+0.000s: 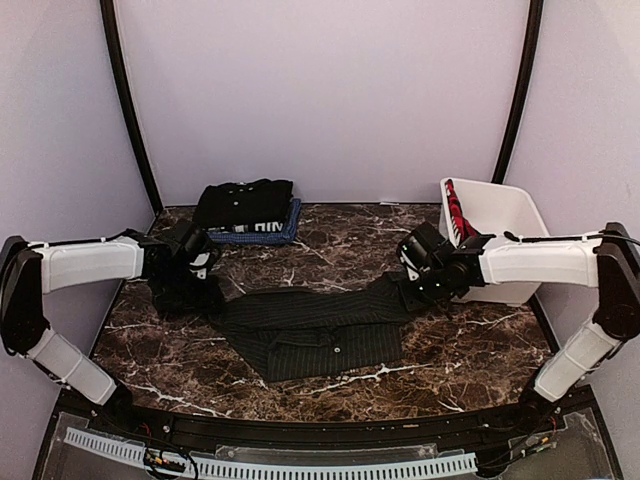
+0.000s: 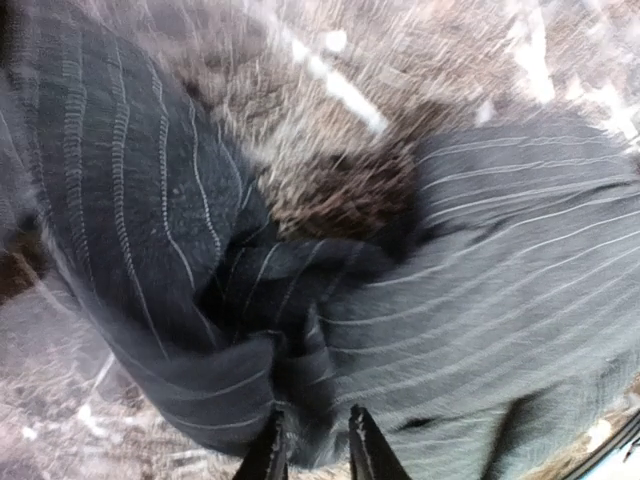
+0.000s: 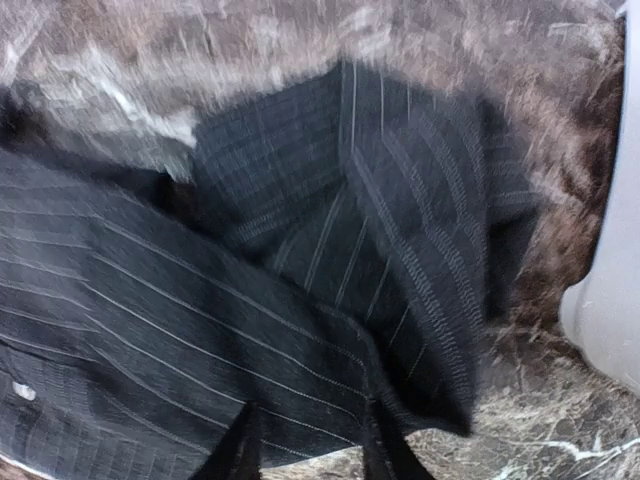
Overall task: Fold and stack the long sleeve shirts
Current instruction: Flatten out the crumpled shirt at the center of the board.
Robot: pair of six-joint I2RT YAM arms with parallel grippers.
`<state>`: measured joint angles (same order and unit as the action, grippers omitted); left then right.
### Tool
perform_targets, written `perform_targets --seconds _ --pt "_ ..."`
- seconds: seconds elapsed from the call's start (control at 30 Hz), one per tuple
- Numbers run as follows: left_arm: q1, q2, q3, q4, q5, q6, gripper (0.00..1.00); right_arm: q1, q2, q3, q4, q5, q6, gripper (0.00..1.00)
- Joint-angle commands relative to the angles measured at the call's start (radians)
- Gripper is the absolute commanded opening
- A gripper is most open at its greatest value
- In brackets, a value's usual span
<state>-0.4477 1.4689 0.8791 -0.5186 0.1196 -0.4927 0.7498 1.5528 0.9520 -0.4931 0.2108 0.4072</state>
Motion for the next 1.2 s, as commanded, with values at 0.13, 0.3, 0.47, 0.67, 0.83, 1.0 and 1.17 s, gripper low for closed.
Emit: perform_targets --seconds 0.13,0.3,0.47,0.67,0.83,1.0,1.17 --pt "0.004 -0.133 0.177 -0.089 -0.04 0.038 0.28 0.035 -0.029 0.204 0.025 0.012 -0.054 0.49" --pt "0.004 -0.018 0.218 -0.064 0.028 0.09 0.36 0.037 0.134 0.331 0.11 -0.114 -0.151 0.55" --pt "0.004 0.123 0.244 -0.009 0.076 0.133 0.41 0.056 0.326 0.518 0.147 -0.239 -0.199 0.54" --pt "0.004 0.252 0.263 0.044 0.111 0.14 0.43 0.107 0.529 0.694 0.117 -0.3 -0.219 0.55" --pt "0.003 0.284 0.25 0.067 0.134 0.133 0.41 0.13 0.61 0.725 0.121 -0.32 -0.209 0.55" --pt "0.003 0.308 0.25 0.097 0.164 0.117 0.27 0.135 0.667 0.746 0.131 -0.339 -0.193 0.5" --pt "-0.002 0.313 0.27 0.122 0.169 0.103 0.07 0.134 0.694 0.777 0.133 -0.285 -0.166 0.33"
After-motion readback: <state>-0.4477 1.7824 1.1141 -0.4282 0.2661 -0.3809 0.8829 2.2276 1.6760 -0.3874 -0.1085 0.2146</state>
